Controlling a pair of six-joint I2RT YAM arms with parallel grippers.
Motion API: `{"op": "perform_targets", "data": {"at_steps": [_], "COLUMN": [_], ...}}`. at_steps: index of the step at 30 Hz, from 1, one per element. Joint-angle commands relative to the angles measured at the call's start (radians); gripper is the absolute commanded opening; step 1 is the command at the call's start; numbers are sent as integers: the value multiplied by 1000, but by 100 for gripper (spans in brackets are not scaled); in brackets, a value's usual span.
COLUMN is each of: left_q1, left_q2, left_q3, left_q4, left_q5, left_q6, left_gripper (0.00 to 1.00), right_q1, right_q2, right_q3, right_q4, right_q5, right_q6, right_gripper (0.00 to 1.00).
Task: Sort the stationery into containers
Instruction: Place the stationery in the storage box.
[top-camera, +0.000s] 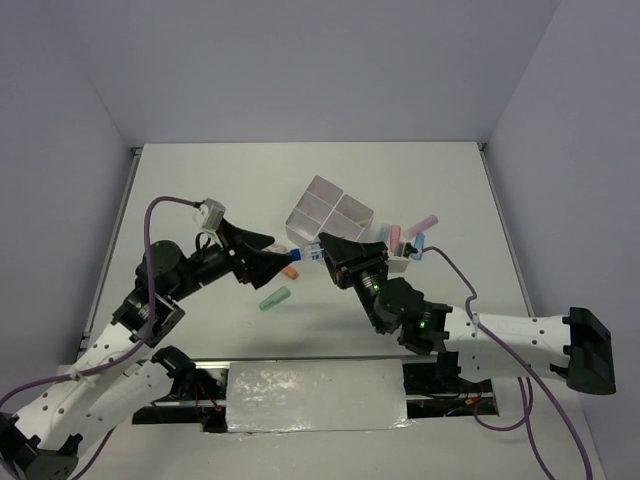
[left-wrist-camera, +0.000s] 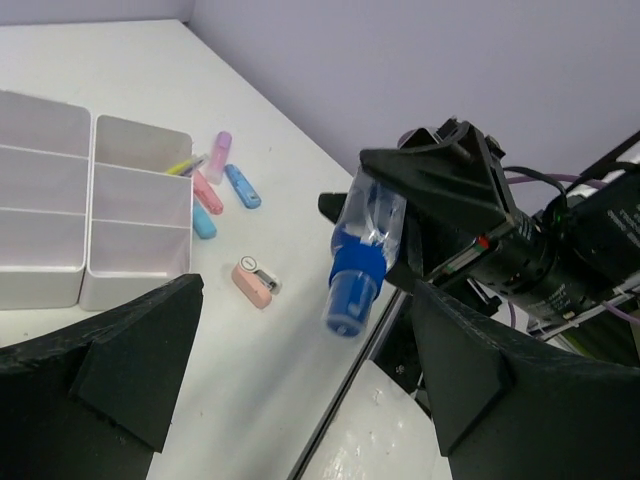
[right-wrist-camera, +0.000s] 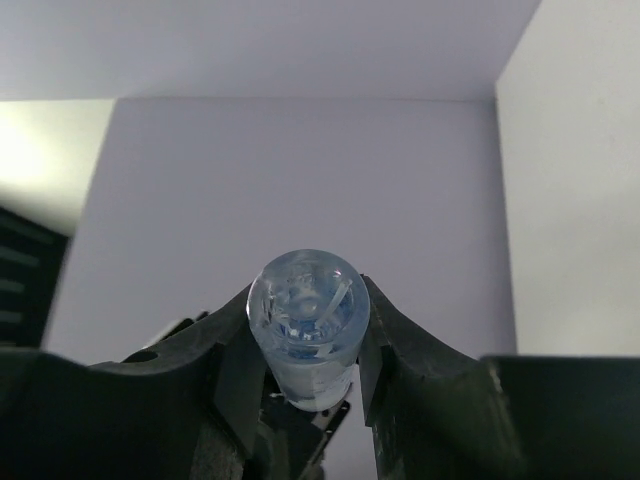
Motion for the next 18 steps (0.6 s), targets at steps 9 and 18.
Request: {"op": "perform_targets", "data": {"at_steps": [9, 18], "left_q1": [-4, -4], "left_q2": [-31, 1], "left_q3": [19, 33], "left_q4": [106, 150], "left_q5": [137, 206], "left_q6": [64, 83], "left_gripper": [97, 85], "right_q1": [9, 7], "right_q2": [-47, -58], "right_q3": [21, 24], "right_q4": [181, 196], "right_q5": [-22, -71], "right_q6": [-136, -155], "right_gripper": [0, 0]}}
